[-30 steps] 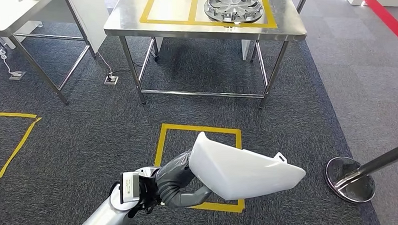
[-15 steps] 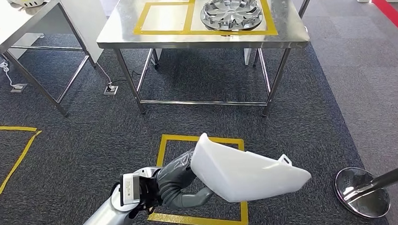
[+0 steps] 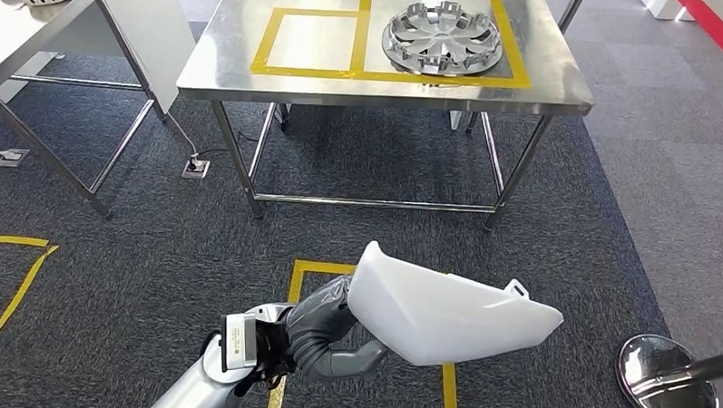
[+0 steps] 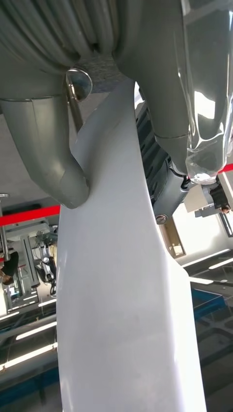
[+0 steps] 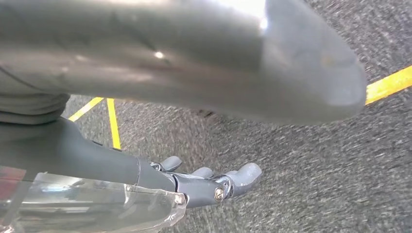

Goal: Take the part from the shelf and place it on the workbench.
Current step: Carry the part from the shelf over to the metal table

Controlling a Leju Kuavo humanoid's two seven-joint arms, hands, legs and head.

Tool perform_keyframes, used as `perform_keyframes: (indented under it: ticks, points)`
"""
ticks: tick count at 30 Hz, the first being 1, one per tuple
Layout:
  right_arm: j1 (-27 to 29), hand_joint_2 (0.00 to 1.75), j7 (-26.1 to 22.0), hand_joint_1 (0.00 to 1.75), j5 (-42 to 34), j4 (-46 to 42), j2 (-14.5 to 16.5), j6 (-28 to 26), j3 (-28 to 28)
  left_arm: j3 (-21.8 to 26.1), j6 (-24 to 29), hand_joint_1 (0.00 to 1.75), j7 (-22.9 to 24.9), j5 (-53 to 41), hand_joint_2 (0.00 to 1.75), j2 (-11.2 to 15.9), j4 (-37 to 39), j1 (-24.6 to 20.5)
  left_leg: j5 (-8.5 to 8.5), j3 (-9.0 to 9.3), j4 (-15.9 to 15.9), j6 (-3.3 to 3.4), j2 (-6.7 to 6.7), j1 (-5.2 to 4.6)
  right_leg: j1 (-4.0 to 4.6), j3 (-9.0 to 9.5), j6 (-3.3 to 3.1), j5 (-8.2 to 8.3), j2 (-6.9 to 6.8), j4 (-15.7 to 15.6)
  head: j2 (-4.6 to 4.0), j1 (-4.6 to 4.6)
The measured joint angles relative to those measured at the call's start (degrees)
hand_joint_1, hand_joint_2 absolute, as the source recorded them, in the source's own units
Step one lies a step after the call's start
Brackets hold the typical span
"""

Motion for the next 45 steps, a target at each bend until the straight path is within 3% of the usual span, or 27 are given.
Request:
perform_keyframes:
  ticks: [1,2,5,6,7,9,11,12,15,16,17,18,20,21,22,25,27,29,31,32,33,36,37,38,40,42,45]
  points:
    - [0.11,0.00,-0.01,0.00,-0.15,0.01,0.01,-0.02,0.00,-0.02,0.00,1.75,0.02,-0.01,1.75,0.00,0.07,0.01,-0.96,1.26,-0.07,0.04,0.08,-0.16,0.25,-1.13,-0.37,-1.15,-0.01,-1.49,0.01,0.00]
    - [0.19,0.00,-0.02,0.00,-0.27,0.01,0.02,-0.04,-0.01,-0.04,0.00,1.75,0.04,-0.02,1.75,0.00,0.14,0.02,-2.01,2.56,-0.10,0.05,0.23,-0.34,0.53,-1.76,-0.94,-0.43,-0.08,-4.10,0.00,0.02]
    - [0.43,0.00,-0.03,0.00,-0.42,0.05,0.07,-0.13,-0.02,-0.20,0.01,1.75,0.13,-0.13,1.75,0.08,0.50,0.21,-5.32,5.73,-0.23,-0.26,0.64,-0.84,1.43,-1.46,-2.60,11.55,-1.01,-11.80,0.00,-0.19]
    - [0.48,0.00,-0.03,0.00,-0.42,0.07,0.11,-0.16,-0.02,-0.26,0.01,1.75,0.18,-0.19,1.75,0.07,0.57,0.29,-6.16,6.70,-0.52,-0.56,0.71,-0.89,1.67,-0.90,-2.73,14.21,-1.13,-12.71,0.01,-0.31]
    - [0.44,0.00,-0.04,0.00,-0.44,0.09,0.16,-0.20,-0.02,-0.33,0.02,1.75,0.22,-0.23,1.75,-0.04,0.53,0.26,-6.40,7.54,-0.43,-0.91,0.73,-0.94,1.78,-0.27,-2.64,14.52,-0.96,-12.99,0.00,-0.37]
    - [0.10,0.00,-0.08,0.00,-0.48,0.09,0.04,-0.28,-0.02,-0.42,0.03,1.75,0.27,-0.21,1.75,-0.45,0.20,-0.25,-4.57,6.61,2.88,-1.54,0.79,-0.93,1.50,1.33,-2.88,13.23,-0.28,-13.27,0.00,-0.39]
    - [-0.19,0.00,-0.09,0.00,-0.53,0.08,-0.14,-0.42,-0.02,-0.46,0.02,1.75,0.29,-0.17,1.75,-0.67,0.04,-0.70,-1.93,1.37,10.73,-2.16,0.52,-0.83,1.02,3.14,-3.30,12.04,0.23,-13.79,0.01,-0.54]
    - [-0.18,0.00,-0.09,0.00,-0.54,0.07,-0.16,-0.48,-0.02,-0.49,0.02,1.75,0.34,-0.17,1.75,-0.62,0.09,-0.71,-2.13,-1.81,14.27,-2.48,0.37,-0.67,0.93,4.01,-3.45,11.35,0.47,-14.04,0.01,-0.60]
    - [-0.01,0.00,-0.08,0.00,-0.57,0.09,0.09,-0.57,-0.02,-0.57,0.00,1.75,0.56,-0.17,1.75,-0.39,0.19,-0.55,-9.38,-8.64,17.12,-3.11,0.28,-0.32,0.68,6.82,-3.57,9.07,1.67,-14.41,0.01,-0.70]
    - [0.01,0.00,-0.08,0.00,-0.62,0.09,0.18,-0.60,-0.02,-0.59,-0.01,1.75,0.61,-0.16,1.75,-0.33,0.19,-0.54,-11.12,-9.80,15.72,-3.13,0.22,-0.30,0.64,7.89,-3.53,8.20,2.19,-14.44,0.01,-0.72]
    - [0.02,0.00,-0.09,0.00,-0.69,0.09,0.25,-0.62,-0.02,-0.60,-0.01,1.75,0.69,-0.11,1.75,-0.23,0.15,-0.48,-10.88,-10.46,13.34,-3.01,0.02,-0.32,0.63,9.02,-3.47,7.30,2.70,-14.45,0.01,-0.70]
    - [0.04,0.00,-0.09,0.00,-0.79,0.09,0.32,-0.65,-0.03,-0.61,-0.02,1.75,0.79,-0.02,1.75,-0.08,0.04,-0.37,-7.94,-10.71,10.13,-2.74,-0.50,-0.38,0.60,9.86,-3.43,6.41,3.16,-14.52,0.01,-0.70]
    - [0.00,0.00,-0.07,0.00,-0.94,0.17,0.64,-0.67,-0.04,-0.62,-0.06,1.75,1.14,0.24,1.75,0.38,-0.31,0.02,1.85,-10.69,3.89,-1.93,-2.29,-0.70,0.62,11.49,-3.08,4.78,4.05,-14.59,0.00,-0.62]
    - [0.00,0.00,-0.03,0.00,-0.98,0.21,0.75,-0.62,-0.05,-0.63,-0.09,1.75,1.36,0.35,1.75,0.59,-0.61,0.18,5.41,-10.29,2.06,-1.55,-3.01,-0.88,0.59,12.06,-2.81,4.16,4.48,-14.87,0.00,-0.68]
    - [0.01,0.00,0.05,0.00,-0.96,0.26,0.87,-0.52,-0.05,-0.64,-0.11,1.75,1.52,0.49,1.75,0.72,-0.97,0.23,7.00,-9.73,1.11,-1.19,-3.34,-1.02,0.62,12.80,-2.45,4.04,4.84,-14.88,0.00,-0.70]
    - [-0.07,0.00,0.52,0.00,-0.82,0.31,0.88,-0.18,-0.03,-0.68,-0.28,1.75,1.70,0.71,1.75,0.66,-1.92,-0.08,6.11,-6.86,-0.15,-0.33,-2.68,-0.79,0.76,11.22,-1.52,6.62,4.01,-10.58,0.01,-0.75]
    - [-0.36,0.00,0.63,0.00,-0.81,0.33,0.83,-0.16,-0.02,-0.70,-0.46,1.75,1.73,0.72,1.75,0.66,-2.02,-0.12,4.89,-5.09,-0.65,0.02,-2.11,-0.53,0.82,6.39,-1.06,7.66,1.69,-3.86,0.01,-0.60]
    - [-0.35,0.00,0.64,0.00,-0.82,0.33,0.84,-0.17,-0.02,-0.74,-0.55,1.75,1.77,0.74,1.75,0.75,-1.99,-0.08,3.19,-3.35,-0.72,0.19,-1.70,-0.38,0.71,1.70,-0.54,4.14,0.37,0.44,0.01,-0.54]
    - [-0.12,0.00,0.67,0.00,-0.81,0.33,0.91,-0.17,-0.02,-0.78,-0.57,1.75,1.78,0.75,1.75,0.91,-1.92,-0.06,1.40,-1.25,-0.73,0.11,-1.52,-0.28,0.55,-0.52,-0.07,-0.24,0.16,-0.41,0.01,-0.54]
    - [-0.03,0.00,0.67,0.00,-0.81,0.33,0.91,-0.17,-0.02,-0.80,-0.60,1.75,1.78,0.75,1.75,0.99,-1.85,-0.06,0.45,-0.06,-0.73,0.00,-1.44,-0.22,0.44,-0.71,0.07,-0.53,0.11,-2.72,0.01,-0.54]
    - [0.06,0.00,0.67,0.00,-0.79,0.33,0.91,-0.17,-0.02,-0.83,-0.62,1.75,1.78,0.76,1.75,1.05,-1.77,-0.07,-0.54,1.01,-0.74,-0.18,-1.36,-0.18,0.33,-0.45,0.16,1.43,-0.01,-6.02,0.01,-0.54]
    - [0.13,0.00,0.73,0.00,-0.66,0.37,1.03,-0.17,-0.02,-0.95,-0.70,1.75,1.88,0.88,1.75,1.11,-1.47,-0.19,-3.32,3.65,-0.85,-1.08,-1.29,-0.43,0.31,0.97,-0.32,12.12,-0.84,-13.56,0.01,-0.47]
    - [0.06,0.00,0.76,0.00,-0.58,0.39,1.08,-0.17,-0.02,-0.99,-0.70,1.75,1.97,0.99,1.75,1.08,-1.44,-0.34,-3.79,4.36,-0.91,-1.44,-1.27,-0.52,0.42,1.35,-0.79,13.45,-0.93,-14.04,0.01,-0.46]
    - [-0.08,0.00,0.78,0.00,-0.51,0.39,1.09,-0.17,-0.02,-1.03,-0.67,1.75,2.06,1.13,1.75,1.00,-1.49,-0.60,-3.79,4.52,-0.69,-1.75,-1.24,-0.51,0.49,1.84,-1.40,12.93,-0.79,-14.03,0.01,-0.52]
    - [-0.22,0.00,0.77,0.00,-0.45,0.39,1.05,-0.17,-0.02,-1.10,-0.58,1.75,2.23,1.38,1.75,0.89,-1.67,-1.09,-2.09,2.80,2.90,-2.31,-0.91,-0.44,0.36,2.99,-2.25,12.09,-0.54,-14.35,0.01,-0.59]
    - [-0.25,0.00,0.76,0.00,-0.45,0.38,0.96,-0.17,-0.02,-1.22,-0.51,1.75,2.37,1.52,1.75,0.98,-1.74,-1.21,-0.86,-2.24,9.97,-2.82,-0.52,-0.33,0.24,4.42,-2.88,11.03,-0.47,-14.72,0.01,-0.64]
    - [-0.11,0.00,0.76,0.00,-0.45,0.39,0.93,-0.17,-0.02,-1.39,-0.44,1.75,2.52,1.62,1.75,1.18,-1.73,-1.11,-5.91,-9.44,16.21,-3.21,-0.37,-0.25,0.25,6.82,-3.18,8.85,-0.31,-14.84,0.01,-0.69]
